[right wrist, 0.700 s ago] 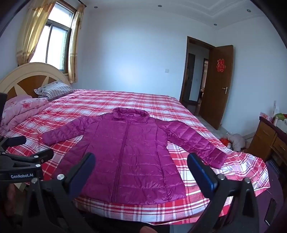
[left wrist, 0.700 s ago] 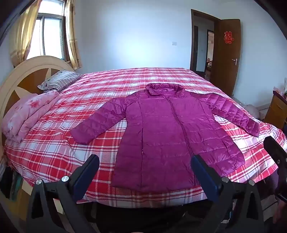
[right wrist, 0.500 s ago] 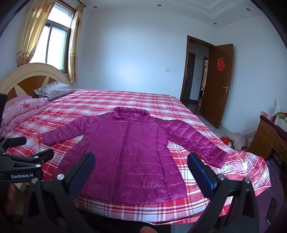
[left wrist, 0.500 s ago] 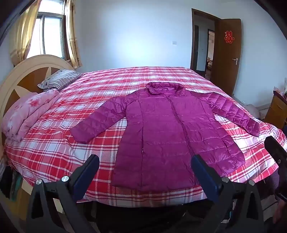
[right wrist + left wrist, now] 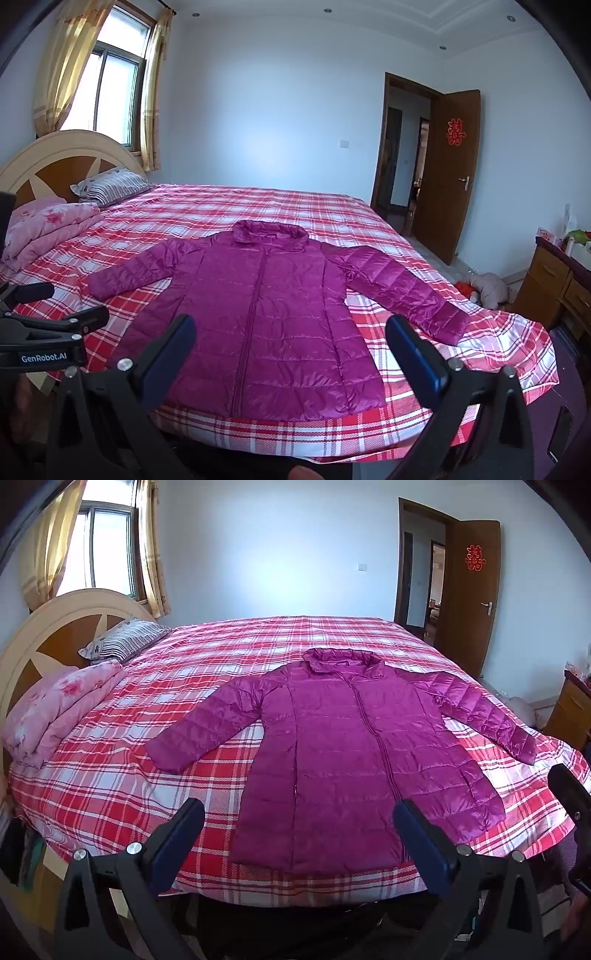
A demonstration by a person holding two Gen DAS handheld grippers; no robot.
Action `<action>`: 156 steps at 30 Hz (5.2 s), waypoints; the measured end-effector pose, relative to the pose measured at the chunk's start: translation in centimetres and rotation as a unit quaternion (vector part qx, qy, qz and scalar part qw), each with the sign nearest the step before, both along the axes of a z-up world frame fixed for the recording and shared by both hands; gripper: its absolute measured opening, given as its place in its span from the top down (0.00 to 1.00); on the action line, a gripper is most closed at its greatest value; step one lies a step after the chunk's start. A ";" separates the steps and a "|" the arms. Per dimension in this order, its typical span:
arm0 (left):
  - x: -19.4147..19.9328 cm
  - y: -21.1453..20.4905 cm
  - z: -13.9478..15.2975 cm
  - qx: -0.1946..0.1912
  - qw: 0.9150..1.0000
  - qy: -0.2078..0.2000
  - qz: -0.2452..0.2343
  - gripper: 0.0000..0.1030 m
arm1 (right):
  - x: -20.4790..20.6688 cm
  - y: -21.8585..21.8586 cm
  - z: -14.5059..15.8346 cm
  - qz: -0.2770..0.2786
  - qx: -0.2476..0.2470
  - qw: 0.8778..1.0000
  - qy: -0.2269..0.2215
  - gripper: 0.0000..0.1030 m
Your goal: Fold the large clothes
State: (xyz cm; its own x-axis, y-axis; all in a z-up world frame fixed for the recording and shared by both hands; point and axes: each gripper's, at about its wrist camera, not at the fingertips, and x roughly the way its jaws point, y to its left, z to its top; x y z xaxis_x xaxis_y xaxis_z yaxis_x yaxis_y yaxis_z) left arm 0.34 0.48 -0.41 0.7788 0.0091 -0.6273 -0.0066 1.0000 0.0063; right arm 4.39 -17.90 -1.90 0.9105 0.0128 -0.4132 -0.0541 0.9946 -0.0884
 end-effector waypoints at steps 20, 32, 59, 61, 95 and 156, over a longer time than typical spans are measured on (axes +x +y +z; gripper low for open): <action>0.3 0.3 0.3 -0.006 1.000 0.000 0.005 0.01 | 0.1 0.0 -0.1 0.003 0.001 1.000 0.001 0.00; 0.4 0.2 0.3 -0.006 1.000 0.002 0.004 0.01 | 0.1 0.0 -0.2 0.003 0.002 1.000 0.002 0.00; 0.4 0.0 -0.2 -0.006 1.000 0.004 0.001 0.01 | 0.1 0.6 -0.7 0.005 0.002 1.000 0.004 0.00; 0.4 -0.1 -0.3 -0.006 1.000 0.005 0.000 0.01 | 0.1 0.6 -0.7 0.005 0.003 1.000 0.004 0.00; 17.5 -1.6 -10.2 0.074 0.996 0.041 -0.018 0.01 | 12.8 -20.5 -10.3 -0.167 0.111 0.971 0.129 0.00; 20.7 6.2 -13.5 -0.041 0.994 0.090 0.050 0.01 | 28.1 -1.0 0.6 0.074 -0.201 0.976 0.028 0.87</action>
State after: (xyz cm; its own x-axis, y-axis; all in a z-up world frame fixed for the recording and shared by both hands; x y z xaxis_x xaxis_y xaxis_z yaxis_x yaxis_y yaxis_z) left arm 21.06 6.67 -13.88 0.6514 0.0240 -0.7584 -0.1113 0.9917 -0.0643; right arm 32.49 -18.87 -1.29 0.8872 -0.0317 -0.4602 -0.2095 0.8612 -0.4631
